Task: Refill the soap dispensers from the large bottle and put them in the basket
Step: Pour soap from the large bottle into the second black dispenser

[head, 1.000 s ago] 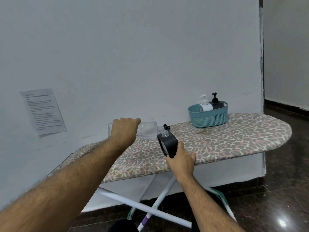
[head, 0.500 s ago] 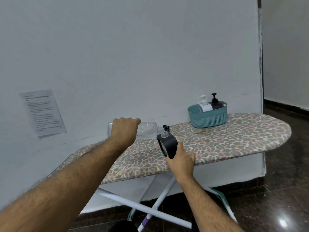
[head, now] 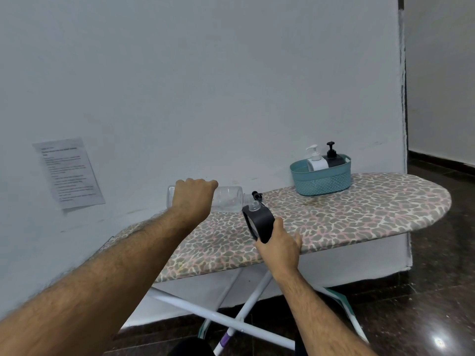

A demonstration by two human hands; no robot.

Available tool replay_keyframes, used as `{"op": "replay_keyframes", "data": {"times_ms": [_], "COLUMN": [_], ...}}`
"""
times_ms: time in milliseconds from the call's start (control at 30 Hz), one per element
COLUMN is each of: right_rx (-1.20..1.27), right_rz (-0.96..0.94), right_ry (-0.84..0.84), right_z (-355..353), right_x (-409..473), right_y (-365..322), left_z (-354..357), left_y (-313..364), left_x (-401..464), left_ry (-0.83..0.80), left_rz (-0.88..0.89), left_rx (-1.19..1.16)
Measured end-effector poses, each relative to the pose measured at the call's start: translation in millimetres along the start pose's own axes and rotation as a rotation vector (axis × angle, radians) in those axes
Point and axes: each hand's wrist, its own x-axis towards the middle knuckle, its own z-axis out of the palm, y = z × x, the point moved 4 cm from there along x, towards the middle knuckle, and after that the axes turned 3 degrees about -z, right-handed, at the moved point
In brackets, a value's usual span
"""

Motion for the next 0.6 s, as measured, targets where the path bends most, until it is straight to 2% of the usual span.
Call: {"op": "replay_keyframes", "data": {"times_ms": [600], "right_rx": [0.004], "right_rz": [0.001], "right_ry": [-0.005], "right_z": [-0.1], "right_x": [0.0], "right_y": [0.9], "left_z": [-8.1], "left_y": [2.1], "left_x": [0.0], "left_ry": [0.0], "left_rz": [0.02], "left_rx": [0.015]}}
